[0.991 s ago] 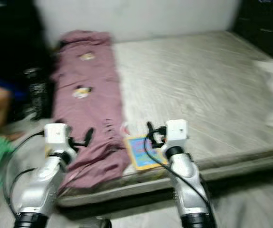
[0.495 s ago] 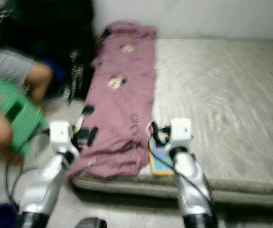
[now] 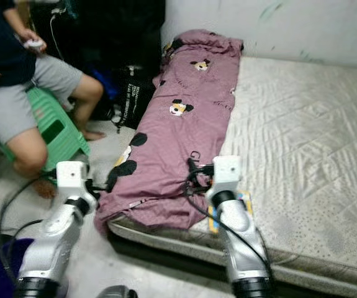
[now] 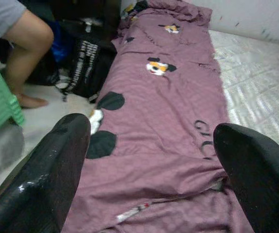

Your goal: Clean up the room

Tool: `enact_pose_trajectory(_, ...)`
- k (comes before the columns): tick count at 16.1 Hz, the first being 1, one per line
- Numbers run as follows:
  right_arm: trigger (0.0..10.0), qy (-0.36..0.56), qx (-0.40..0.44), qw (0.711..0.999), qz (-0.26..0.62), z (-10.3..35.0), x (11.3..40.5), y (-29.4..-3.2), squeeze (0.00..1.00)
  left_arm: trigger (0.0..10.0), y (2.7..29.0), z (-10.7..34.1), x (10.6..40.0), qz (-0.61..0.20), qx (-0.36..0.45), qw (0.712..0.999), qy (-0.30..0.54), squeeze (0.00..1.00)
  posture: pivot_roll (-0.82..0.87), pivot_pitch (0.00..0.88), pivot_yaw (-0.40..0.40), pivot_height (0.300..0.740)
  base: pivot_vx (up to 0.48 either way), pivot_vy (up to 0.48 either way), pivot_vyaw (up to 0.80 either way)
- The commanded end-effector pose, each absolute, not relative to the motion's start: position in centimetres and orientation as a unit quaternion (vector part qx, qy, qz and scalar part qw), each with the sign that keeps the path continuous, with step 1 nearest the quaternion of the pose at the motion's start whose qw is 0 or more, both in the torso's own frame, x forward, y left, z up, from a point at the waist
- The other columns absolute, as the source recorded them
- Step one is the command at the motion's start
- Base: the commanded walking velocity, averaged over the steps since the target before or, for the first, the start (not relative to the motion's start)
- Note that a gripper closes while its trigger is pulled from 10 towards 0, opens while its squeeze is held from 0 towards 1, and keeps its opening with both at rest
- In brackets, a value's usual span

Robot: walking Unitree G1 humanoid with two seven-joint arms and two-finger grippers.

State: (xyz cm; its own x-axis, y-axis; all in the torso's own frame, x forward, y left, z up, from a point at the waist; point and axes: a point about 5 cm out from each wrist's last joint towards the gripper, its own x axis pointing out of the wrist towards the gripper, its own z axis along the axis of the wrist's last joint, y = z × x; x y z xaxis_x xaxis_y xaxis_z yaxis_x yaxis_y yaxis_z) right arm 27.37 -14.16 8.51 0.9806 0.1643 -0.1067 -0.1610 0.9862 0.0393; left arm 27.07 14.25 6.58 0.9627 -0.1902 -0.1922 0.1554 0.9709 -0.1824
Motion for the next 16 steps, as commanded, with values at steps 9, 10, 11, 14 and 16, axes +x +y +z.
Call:
enact_pose_trajectory(9,10.0,0.053,0.023,0.996,0.071,8.63,27.59,-14.38,0.0,10.0,14.51,6.7,27.24,-0.087,-0.074,0.988,0.104,0.0,0.0,0.0,0.023,0.74,0.0,0.0,0.0)
enact_pose_trajectory(10,10.0,0.05,0.025,0.996,0.066,8.66,27.64,-14.44,0.0,10.0,14.56,6.64,27.28,-0.087,-0.074,0.988,0.105,0.0,0.0,0.0,0.036,0.74,0.0,0.0,0.0)
enact_pose_trajectory(11,10.0,0.048,0.026,0.997,0.061,8.69,27.67,-14.48,0.0,10.0,14.61,6.62,27.32,-0.087,-0.072,0.988,0.105,0.0,-0.01,0.0,0.046,0.74,0.0,0.0,0.0)
enact_pose_trajectory(14,10.0,0.046,0.031,0.997,0.052,8.69,27.88,-14.54,0.0,10.0,14.41,6.46,27.72,-0.101,-0.065,0.987,0.111,0.0,-0.03,0.0,0.071,0.74,0.0,0.0,0.0)
enact_pose_trajectory(16,10.0,0.05,0.03,0.996,0.06,8.61,28.09,-14.52,0.0,10.0,14.41,6.47,27.69,-0.094,-0.067,0.987,0.109,0.0,-0.01,0.0,0.047,0.74,0.0,0.0,0.0)
